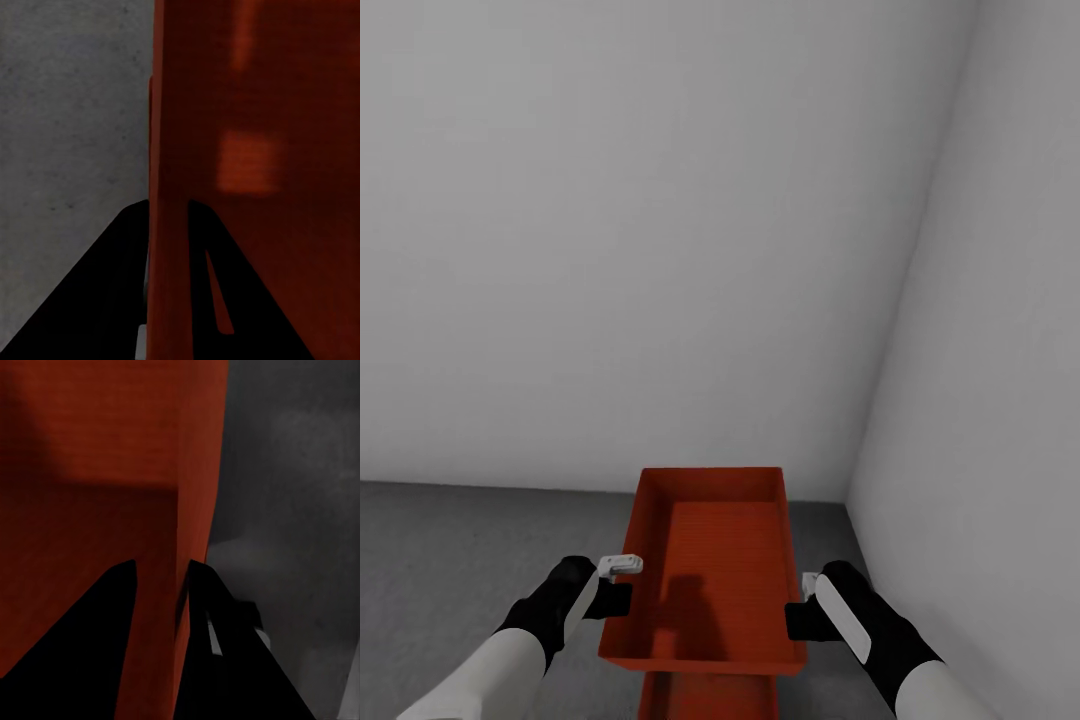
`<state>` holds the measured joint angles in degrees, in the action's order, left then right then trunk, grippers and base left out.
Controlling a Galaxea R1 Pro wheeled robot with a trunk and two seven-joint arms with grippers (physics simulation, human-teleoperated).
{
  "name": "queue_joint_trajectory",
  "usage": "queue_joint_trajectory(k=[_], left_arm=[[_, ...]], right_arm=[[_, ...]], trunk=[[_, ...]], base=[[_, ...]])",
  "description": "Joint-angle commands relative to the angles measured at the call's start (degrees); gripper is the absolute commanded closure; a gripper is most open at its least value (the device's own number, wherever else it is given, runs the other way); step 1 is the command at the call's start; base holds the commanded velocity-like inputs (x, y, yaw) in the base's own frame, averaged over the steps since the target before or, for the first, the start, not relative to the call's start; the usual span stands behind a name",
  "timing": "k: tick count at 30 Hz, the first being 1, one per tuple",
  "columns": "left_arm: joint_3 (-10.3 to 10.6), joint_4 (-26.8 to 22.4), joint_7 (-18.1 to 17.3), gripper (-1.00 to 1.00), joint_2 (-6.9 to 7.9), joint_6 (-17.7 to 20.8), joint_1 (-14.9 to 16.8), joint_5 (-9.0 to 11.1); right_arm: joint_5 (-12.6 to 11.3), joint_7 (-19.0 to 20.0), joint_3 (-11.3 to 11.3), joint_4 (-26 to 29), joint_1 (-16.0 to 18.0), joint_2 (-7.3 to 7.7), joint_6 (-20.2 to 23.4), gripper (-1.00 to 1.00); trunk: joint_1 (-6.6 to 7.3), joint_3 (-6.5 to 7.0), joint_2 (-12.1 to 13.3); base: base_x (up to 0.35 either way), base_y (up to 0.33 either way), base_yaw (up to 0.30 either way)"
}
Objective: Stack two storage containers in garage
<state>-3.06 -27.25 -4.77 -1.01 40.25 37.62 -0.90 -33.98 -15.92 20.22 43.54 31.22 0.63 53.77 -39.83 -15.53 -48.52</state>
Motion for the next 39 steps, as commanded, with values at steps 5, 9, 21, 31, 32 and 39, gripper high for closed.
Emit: queue_joint_trajectory(k=[5, 9, 21, 31, 32, 39], left_arm=[[-0.6, 0.0, -0.7, 1.0, -0.13, 0.3, 0.0, -1.0], [-0.6, 0.0, -0.7, 1.0, -0.13, 0.3, 0.0, -1.0], [-0.6, 0.0, -0.7, 1.0, -0.13, 0.3, 0.0, -1.0], [-0.6, 0.0, -0.7, 1.0, -0.13, 0.3, 0.0, -1.0], [-0.6, 0.0, -0.7, 1.0, -0.13, 0.3, 0.0, -1.0], [-0.6, 0.0, -0.7, 1.0, -0.13, 0.3, 0.0, -1.0]], right_arm=[[-0.7, -0.2, 0.0, 0.1, 0.1, -0.01, -0.1, 1.0], [-0.7, -0.2, 0.1, 0.1, 0.1, -0.01, -0.1, 1.0], [-0.7, -0.2, 0.1, 0.1, 0.1, -0.01, -0.1, 1.0], [-0.7, -0.2, 0.0, 0.1, 0.1, -0.01, -0.1, 1.0], [-0.7, -0.2, 0.0, 0.1, 0.1, -0.01, -0.1, 1.0], [-0.7, -0.2, 0.0, 0.1, 0.1, -0.01, -0.1, 1.0]], trunk=[[-0.01, -0.54, -0.1], [-0.01, -0.91, -0.1], [-2.64, -4.18, -4.9], [-4.84, -6.9, -8.9], [-5.06, -7.17, -9.3], [-6.6, -9.07, -12.1]], base=[[0.0, 0.0, 0.0], [0.0, 0.0, 0.0], [0.0, 0.0, 0.0], [0.0, 0.0, 0.0], [0.0, 0.0, 0.0], [0.0, 0.0, 0.0]])
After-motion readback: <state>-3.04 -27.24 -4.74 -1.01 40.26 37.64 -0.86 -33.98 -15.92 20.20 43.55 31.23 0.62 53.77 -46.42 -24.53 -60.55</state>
